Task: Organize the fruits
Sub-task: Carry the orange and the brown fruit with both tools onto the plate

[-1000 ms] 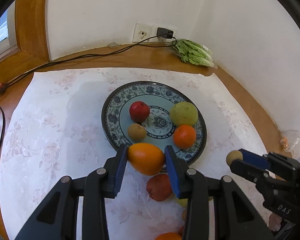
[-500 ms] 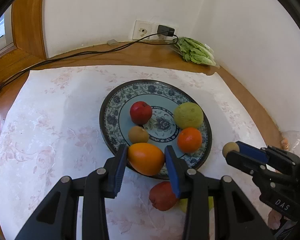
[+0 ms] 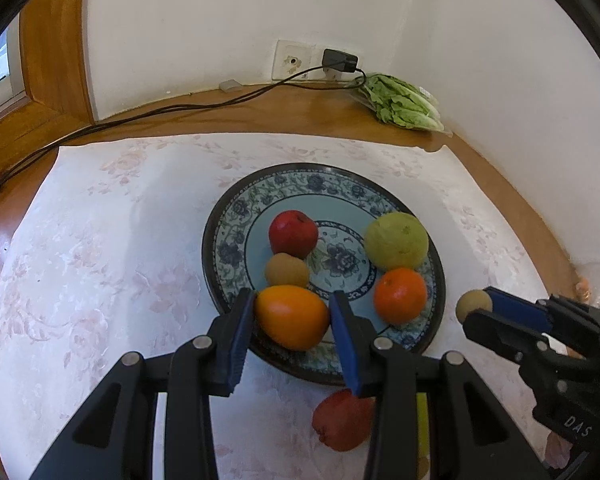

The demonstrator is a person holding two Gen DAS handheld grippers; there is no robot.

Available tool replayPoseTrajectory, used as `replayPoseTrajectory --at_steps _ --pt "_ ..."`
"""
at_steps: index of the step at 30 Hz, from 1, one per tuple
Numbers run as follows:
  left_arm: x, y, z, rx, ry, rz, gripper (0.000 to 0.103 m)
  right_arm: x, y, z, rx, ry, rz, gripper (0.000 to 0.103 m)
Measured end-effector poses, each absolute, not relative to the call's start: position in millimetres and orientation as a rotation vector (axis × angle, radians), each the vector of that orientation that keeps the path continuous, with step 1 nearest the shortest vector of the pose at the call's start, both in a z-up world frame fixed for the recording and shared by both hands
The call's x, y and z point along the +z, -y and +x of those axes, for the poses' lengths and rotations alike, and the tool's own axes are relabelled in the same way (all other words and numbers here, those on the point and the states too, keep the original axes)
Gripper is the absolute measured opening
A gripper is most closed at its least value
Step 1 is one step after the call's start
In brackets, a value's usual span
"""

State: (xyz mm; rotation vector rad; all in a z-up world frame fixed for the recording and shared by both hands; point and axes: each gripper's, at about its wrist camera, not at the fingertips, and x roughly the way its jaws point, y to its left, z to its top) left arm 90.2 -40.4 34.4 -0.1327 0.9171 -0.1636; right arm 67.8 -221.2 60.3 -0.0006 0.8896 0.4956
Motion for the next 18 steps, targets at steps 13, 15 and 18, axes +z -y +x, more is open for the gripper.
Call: replayPoseTrajectory --at_steps 13,15,18 --pt "29.5 41.7 96.1 -0.175 -0.920 -0.135 0.040 55.8 211.3 73.3 0.492 -0.871 -0.026 0.026" --pt "29.1 43.0 97.0 -0.172 -0.921 -0.132 0.040 53.4 211.3 75.2 0.490 -0.875 -0.026 0.026" --pt "28.4 45.2 98.4 -0.167 -0.918 -0.124 0.040 50.3 213.3 77.8 0.482 -0.882 -0.022 0.026"
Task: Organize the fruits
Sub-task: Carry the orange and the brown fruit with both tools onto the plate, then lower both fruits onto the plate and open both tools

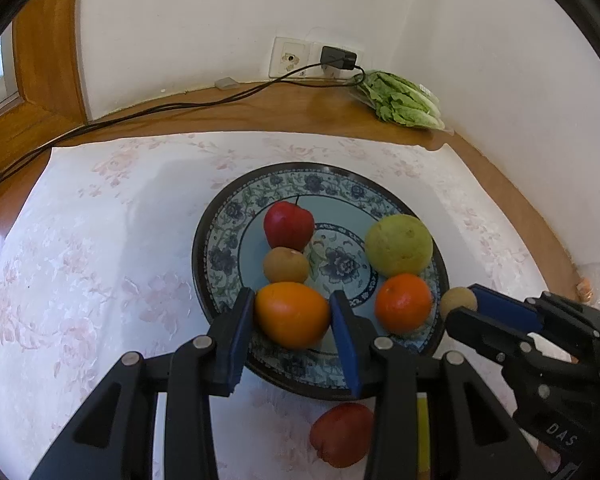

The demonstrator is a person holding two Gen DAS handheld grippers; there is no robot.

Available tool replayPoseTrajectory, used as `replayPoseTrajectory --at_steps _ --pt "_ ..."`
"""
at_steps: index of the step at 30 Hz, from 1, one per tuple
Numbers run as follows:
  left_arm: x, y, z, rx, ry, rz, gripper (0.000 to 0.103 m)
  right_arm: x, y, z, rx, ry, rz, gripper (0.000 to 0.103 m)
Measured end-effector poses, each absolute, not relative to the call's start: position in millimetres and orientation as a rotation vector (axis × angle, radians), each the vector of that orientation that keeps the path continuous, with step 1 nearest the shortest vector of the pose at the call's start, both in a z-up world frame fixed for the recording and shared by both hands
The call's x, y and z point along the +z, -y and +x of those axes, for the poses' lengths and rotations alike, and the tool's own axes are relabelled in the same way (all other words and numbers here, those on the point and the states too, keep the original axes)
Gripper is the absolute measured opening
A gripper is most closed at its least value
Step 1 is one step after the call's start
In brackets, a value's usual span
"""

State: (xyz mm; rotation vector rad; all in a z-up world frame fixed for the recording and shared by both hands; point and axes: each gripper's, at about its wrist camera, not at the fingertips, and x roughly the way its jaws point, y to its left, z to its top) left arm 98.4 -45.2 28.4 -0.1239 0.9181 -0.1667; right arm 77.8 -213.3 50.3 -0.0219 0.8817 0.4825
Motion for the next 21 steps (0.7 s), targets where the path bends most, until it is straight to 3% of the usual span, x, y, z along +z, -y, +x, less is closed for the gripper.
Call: replayPoseTrajectory --at_steps 21 --pt "26.7 47.6 99.9 -0.170 -0.908 -0.109 0.040 38.5 206.8 101.1 0.445 -0.864 -0.094 0.026"
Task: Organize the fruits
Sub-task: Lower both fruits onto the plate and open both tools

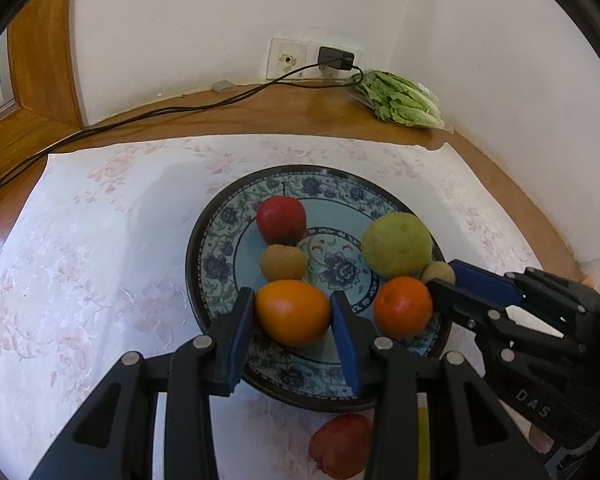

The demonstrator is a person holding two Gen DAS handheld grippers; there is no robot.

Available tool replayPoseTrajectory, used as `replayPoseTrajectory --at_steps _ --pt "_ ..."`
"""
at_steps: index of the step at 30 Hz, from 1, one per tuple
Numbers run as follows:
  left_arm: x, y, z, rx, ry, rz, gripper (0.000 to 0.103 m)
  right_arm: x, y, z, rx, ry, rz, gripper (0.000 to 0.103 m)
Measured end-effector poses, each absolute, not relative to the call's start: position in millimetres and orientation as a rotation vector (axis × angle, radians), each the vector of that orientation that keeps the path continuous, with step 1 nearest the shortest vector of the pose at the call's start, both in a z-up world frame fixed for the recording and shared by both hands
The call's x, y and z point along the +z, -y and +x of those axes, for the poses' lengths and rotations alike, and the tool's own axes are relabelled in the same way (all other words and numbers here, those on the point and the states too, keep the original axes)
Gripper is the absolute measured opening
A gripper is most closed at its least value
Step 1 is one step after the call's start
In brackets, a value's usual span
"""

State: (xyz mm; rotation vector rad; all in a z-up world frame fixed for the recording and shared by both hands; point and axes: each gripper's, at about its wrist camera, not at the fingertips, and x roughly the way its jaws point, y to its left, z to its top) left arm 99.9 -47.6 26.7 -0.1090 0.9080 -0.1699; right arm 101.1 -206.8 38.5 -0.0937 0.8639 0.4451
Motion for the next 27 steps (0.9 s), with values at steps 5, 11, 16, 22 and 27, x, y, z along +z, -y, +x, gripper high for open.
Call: replayPoseTrajectory --at_steps 5,11,16,22,27 --pt "27.0 47.5 99.5 -0.170 -0.909 -0.108 0.040 34.0 204.4 108.4 0.451 -0.873 -0.079 0.026" --pt "27.1 47.6 100.0 -0.169 -0.909 -0.108 0.040 31.8 205.8 112.2 0.453 -0.877 -0.053 0.026" --pt "27.4 47.3 100.5 -0.171 -0.911 -0.115 0.040 32.4 207.3 112.6 0.455 -0.882 -0.030 0.028" --pt "28.9 50.3 101.0 -0.198 -0.931 -0.138 0.040 38.5 211.3 107.3 0.470 -0.881 -0.010 0.040" --pt "35.3 51.7 92.0 -0.199 -0.928 -0.125 0.042 42.6 217.0 97.7 0.463 -0.882 0.008 0.043"
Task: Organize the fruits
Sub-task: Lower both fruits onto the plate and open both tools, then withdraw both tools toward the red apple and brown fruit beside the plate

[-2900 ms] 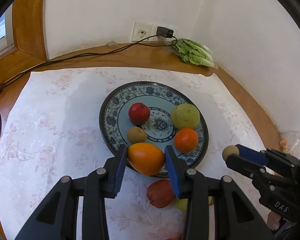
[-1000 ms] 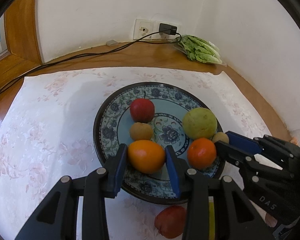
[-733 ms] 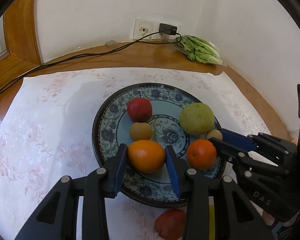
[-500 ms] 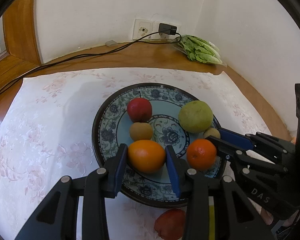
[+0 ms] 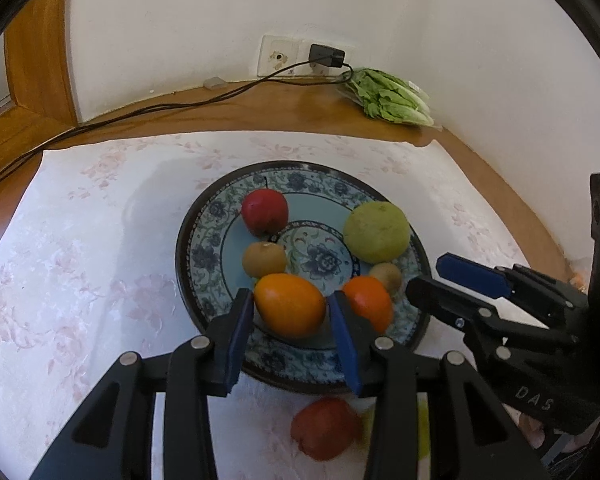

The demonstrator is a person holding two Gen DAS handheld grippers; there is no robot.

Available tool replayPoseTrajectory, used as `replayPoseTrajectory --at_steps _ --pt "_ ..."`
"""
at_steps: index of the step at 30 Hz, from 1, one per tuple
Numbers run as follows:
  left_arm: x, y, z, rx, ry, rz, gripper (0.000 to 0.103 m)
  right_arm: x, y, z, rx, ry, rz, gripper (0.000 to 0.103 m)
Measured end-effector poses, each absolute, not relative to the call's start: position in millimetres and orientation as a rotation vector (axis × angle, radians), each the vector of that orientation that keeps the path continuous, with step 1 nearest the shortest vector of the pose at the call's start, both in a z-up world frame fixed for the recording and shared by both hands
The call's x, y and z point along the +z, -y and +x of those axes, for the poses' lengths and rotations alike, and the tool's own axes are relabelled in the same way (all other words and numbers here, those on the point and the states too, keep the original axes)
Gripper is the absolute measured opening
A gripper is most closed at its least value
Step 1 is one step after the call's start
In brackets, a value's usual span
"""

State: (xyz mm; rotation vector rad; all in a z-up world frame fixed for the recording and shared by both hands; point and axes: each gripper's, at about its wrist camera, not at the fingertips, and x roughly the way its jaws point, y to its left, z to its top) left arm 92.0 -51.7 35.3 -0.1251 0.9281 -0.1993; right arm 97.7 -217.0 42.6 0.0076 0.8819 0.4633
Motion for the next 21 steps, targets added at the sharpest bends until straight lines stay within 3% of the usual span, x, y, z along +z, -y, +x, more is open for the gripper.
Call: replayPoseTrajectory --at_steps 21 --pt "57.7 46.1 45.5 -0.192 -0.925 -0.151 0.046 60.0 222.0 42.3 0.526 -0.871 0.031 0.043"
